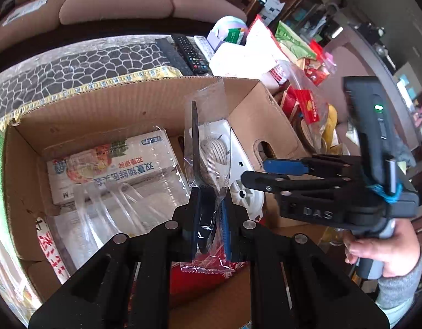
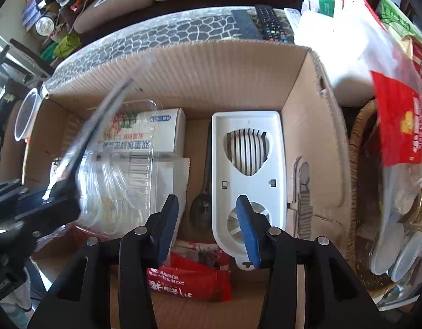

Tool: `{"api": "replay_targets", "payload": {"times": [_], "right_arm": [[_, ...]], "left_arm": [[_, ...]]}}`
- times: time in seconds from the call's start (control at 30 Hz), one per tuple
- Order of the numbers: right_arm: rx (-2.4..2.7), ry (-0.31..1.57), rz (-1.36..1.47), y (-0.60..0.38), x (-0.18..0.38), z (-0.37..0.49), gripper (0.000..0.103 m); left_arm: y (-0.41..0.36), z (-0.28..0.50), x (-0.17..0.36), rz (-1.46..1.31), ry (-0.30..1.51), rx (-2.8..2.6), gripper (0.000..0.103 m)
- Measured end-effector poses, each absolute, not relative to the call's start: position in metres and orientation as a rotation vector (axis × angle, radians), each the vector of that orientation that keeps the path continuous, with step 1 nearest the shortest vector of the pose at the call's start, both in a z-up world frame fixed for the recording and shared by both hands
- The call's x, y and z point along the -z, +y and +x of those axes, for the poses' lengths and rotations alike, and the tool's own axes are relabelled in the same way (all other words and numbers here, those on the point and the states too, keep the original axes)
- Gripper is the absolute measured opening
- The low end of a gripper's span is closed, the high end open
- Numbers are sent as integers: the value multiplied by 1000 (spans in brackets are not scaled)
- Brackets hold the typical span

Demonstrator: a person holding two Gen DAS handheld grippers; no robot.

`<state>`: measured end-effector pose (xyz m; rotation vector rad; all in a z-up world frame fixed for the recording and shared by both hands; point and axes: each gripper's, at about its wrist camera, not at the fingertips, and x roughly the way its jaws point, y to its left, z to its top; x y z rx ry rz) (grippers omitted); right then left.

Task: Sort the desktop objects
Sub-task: 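Lower the brown spoon into the box and open the right tool, then lower the black spoon into the box and open the left tool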

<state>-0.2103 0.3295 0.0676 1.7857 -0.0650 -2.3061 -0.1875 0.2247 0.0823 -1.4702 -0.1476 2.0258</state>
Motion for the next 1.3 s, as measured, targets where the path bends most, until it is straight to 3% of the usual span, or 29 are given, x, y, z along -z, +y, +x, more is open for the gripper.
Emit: {"api": "replay_targets", "payload": {"times": [0.27,0.73,0.8,0.9,1.2,1.3], "right_arm": [[2374,-112,1685,355,-98,-203,53],[2347,-142,1671,355,-82,-200,52],[2346,-146,1668,352,-81,-202,52],[2343,-158,1659,348,-82,-206,53],[2348,-186,1671,347,-84,-212,53],[2344,-183,1681,343,-81,-213,52]], "left_arm": [[258,-203,-46,-1660,-340,-2011,13],[271,-204,-24,-1741,-393,-2053,14],[266,-206,-26,-1747,-407,-2044,19],[259,-208,-26,-1745,-453,-2010,38],[237,-209,-59,-1660,-457,-2012,39],[223,-206,-74,-1623,-409,-2039,44]]}}
